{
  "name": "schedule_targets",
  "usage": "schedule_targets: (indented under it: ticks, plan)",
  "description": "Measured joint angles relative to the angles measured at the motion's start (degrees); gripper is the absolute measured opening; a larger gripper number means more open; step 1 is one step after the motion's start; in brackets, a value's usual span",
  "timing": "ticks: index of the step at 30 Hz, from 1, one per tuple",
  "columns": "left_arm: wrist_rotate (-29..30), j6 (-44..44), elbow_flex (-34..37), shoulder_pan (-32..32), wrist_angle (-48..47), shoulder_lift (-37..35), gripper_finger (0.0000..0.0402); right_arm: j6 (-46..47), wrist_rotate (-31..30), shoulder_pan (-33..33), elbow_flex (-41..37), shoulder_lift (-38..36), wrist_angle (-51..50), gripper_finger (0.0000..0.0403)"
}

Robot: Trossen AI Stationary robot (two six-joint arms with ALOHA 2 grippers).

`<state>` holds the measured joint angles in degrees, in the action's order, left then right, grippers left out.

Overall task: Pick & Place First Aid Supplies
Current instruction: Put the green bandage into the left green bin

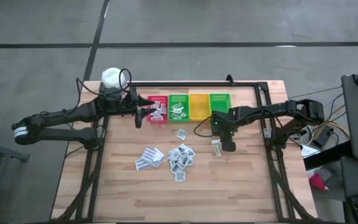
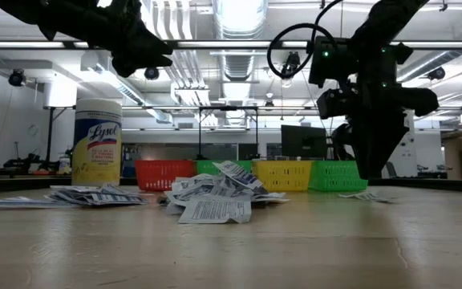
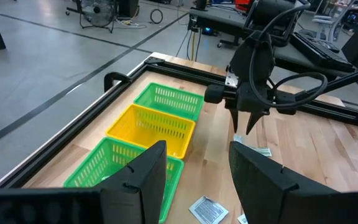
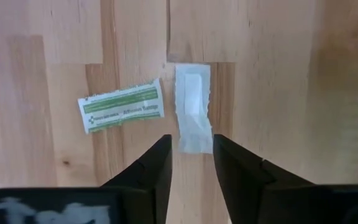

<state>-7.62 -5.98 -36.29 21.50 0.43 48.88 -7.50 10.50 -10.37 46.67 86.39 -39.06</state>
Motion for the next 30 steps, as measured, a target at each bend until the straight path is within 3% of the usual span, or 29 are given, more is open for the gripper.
schedule_targets:
  ticks: [14, 25, 30]
  plan:
    - [0.0, 0.0, 0.0, -0.02, 0.0, 0.0, 0.0175, -0.23, 0.14, 0.02, -1.13, 0.13, 0.66, 0.0112]
    - [0.0, -0.05, 0.0, -0.02, 0.0, 0.02, 0.0175, -0.14, 0.22, 0.0, -0.71, 7.75, 1.99, 0.0138]
    - [0.0, -0.19, 0.0, 0.0, 0.0, 0.02, 0.0174, 2.35, -0.22, -0.02, -0.56, 9.69, 1.96, 0.0123]
